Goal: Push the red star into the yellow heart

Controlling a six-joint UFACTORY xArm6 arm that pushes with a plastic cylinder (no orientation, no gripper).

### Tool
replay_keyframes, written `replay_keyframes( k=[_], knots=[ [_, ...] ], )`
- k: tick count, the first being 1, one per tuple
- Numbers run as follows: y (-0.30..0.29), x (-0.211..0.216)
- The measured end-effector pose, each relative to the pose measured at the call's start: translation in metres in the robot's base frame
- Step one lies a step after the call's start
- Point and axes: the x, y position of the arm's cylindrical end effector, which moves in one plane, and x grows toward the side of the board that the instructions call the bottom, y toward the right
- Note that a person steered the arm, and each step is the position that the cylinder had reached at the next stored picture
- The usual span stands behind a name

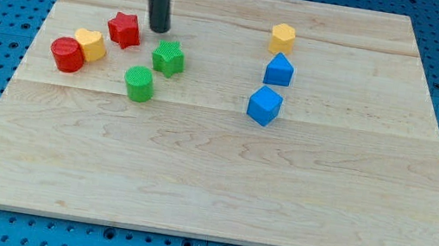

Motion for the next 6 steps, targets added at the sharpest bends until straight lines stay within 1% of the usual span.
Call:
replay_keyframes(
  k=[1,2,3,4,5,6],
  knots=[
    [-0.032,-0.009],
    [-0.008,-0.014],
    [-0.038,0.008],
    [-0.072,0.012],
    [-0.033,0.005],
    [-0.034,0.004]
  ],
)
